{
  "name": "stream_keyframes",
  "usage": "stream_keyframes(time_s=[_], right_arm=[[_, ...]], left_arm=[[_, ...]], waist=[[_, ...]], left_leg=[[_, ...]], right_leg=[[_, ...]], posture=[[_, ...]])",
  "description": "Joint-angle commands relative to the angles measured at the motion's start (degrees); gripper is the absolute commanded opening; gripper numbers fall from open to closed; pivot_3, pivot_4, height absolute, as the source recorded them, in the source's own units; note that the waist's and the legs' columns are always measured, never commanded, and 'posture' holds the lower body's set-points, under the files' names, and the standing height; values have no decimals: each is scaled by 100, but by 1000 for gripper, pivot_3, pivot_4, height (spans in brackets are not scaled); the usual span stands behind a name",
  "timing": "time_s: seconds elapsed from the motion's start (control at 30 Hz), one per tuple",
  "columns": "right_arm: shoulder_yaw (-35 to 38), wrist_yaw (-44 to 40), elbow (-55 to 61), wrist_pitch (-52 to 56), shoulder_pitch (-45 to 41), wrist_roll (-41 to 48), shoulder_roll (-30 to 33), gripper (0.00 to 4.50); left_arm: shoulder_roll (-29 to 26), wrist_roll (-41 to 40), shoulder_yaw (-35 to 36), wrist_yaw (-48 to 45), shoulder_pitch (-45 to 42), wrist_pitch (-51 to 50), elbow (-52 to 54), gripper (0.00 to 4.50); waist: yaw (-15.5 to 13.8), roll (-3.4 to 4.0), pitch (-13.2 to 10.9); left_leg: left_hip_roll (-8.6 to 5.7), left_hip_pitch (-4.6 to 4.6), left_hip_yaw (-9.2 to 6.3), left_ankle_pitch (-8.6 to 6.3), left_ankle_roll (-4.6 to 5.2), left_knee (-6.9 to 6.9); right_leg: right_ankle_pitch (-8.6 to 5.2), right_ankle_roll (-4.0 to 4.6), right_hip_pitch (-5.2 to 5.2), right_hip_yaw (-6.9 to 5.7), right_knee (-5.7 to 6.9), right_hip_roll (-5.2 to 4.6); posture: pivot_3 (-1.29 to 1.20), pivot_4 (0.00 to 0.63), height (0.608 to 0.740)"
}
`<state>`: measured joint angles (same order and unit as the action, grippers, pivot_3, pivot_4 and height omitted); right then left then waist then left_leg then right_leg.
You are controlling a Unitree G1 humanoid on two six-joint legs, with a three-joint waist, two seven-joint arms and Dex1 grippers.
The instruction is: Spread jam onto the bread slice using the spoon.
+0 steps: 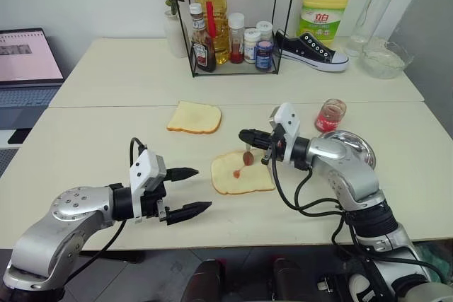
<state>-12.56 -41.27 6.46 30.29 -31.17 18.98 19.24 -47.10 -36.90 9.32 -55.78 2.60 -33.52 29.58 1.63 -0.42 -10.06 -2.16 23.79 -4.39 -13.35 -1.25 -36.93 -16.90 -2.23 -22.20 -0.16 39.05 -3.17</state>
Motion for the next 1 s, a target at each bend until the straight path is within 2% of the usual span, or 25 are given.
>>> stream_keyframes(time_s=[0.03, 0.33, 0.67, 1.0], right_arm=[[-30, -84, 47, -187, 79, -119, 49, 47], [110, -109, 243, -76, 17, -79, 90, 47], [878, 128, 931, 1082, -302, 815, 125, 47], [1589, 877, 646, 2471, -234, 2093, -738, 47]], left_arm=[[-39, 18, 24, -21, -46, 88, 67, 4500], [-25, 37, 6, -3, -58, 114, 50, 4500], [-27, 76, -24, -34, -92, 149, -11, 4500], [-29, 76, -76, -40, -165, 140, -32, 4500]], waist=[[0, 0, 0], [-1, 0, 0], [-3, 0, 0], [1, -1, 0]], left_leg=[[0, 0, 1, 0, 0, 0], [0, -1, 0, 0, 0, 0], [1, 0, -1, 0, 0, 0], [2, 0, 1, 0, 0, 1]], right_leg=[[0, 0, 0, 0, 0, 0], [0, 0, 1, 0, 0, 0], [0, 0, 0, 0, 0, 0], [0, 1, -1, 4, 1, -1]], posture=[[0, 150, 740], [0, 150, 740], [0, 150, 740], [0, 150, 740]])
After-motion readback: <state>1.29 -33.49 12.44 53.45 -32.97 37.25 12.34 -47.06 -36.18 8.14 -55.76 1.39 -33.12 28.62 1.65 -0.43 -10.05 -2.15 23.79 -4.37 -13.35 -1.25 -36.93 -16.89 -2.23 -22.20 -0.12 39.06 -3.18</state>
